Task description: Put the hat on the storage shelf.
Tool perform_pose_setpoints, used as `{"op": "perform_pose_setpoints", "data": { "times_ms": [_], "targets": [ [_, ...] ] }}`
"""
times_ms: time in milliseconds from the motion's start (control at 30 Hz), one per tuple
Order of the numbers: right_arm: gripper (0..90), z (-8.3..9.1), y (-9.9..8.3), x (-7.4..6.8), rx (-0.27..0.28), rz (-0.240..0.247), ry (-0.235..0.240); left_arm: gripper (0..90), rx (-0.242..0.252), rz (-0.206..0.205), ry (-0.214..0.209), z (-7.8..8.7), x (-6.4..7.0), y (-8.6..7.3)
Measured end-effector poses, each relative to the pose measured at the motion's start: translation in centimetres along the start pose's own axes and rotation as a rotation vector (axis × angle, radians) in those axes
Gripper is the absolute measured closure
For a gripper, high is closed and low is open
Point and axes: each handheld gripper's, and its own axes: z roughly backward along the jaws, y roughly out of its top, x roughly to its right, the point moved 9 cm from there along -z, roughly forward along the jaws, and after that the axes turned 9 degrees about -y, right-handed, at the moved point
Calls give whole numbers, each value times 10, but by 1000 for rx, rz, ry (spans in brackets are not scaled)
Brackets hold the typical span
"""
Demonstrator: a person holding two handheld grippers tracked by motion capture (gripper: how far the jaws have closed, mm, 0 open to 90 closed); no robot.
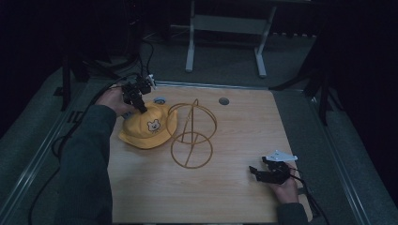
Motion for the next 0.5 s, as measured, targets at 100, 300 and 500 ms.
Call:
{"op": "perform_pose_setpoints", "data": {
  "times_ms": [100,300,500],
  "targets": [
    [261,0,0,0,0,0,-1,794,9,0,-2,8,0,-6],
    [261,0,0,0,-1,0,-1,794,30,19,-2,23,0,-19],
    [261,0,0,0,0,1,-2,794,45,21,-7,31,2,-26]
  ]
}}
